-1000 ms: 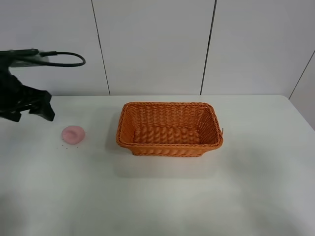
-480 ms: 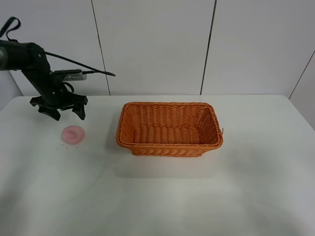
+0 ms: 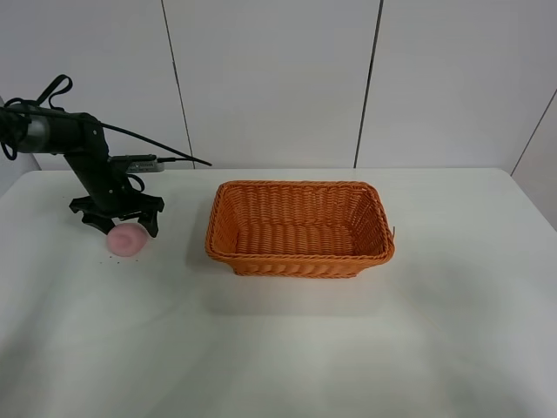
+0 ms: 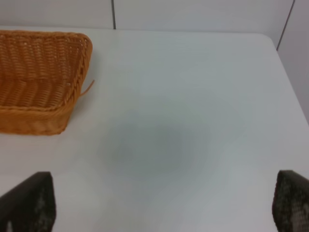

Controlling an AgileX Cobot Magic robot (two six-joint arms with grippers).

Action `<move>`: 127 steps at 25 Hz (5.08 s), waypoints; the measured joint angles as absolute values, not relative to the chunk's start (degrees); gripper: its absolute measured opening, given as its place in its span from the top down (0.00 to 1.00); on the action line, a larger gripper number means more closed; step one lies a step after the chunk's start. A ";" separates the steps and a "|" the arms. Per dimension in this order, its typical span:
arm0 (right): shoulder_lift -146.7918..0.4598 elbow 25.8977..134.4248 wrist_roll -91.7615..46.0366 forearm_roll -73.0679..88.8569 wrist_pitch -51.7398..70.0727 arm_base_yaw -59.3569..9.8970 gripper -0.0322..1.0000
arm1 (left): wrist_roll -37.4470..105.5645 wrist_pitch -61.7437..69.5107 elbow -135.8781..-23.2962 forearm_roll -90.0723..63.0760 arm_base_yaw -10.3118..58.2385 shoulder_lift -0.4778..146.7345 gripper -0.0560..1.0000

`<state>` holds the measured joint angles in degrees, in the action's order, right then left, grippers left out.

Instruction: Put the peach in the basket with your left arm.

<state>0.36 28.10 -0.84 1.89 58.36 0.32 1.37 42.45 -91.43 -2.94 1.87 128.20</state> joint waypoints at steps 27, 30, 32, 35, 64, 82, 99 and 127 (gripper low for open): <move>0.36 28.10 -0.84 1.89 58.36 0.32 0.30 | 0.00 57.01 -95.47 0.00 2.98 115.35 0.90; 0.36 28.10 -0.84 1.89 58.36 0.32 0.30 | 0.00 62.15 -100.16 0.00 5.33 114.69 0.90; 0.36 28.10 -0.84 1.89 58.36 0.32 0.30 | 0.00 65.56 -104.70 0.00 8.19 115.70 0.90; 0.36 28.10 -0.84 1.89 58.36 0.32 0.30 | -0.35 66.91 -112.58 0.00 13.44 118.88 0.90; 0.36 28.10 -0.84 1.89 58.36 0.32 0.30 | -3.65 66.97 -134.59 -0.91 35.80 139.33 0.16; 0.36 28.10 -0.84 1.89 58.36 0.32 0.30 | -1.50 66.98 -136.77 0.00 9.21 134.79 0.16; 0.36 28.10 -0.84 1.89 58.36 0.32 0.30 | 0.91 66.94 -122.49 -3.11 0.03 128.23 0.17; 0.36 28.10 -0.84 1.89 58.36 0.32 0.30 | 0.95 61.91 -31.21 0.00 0.03 31.07 0.17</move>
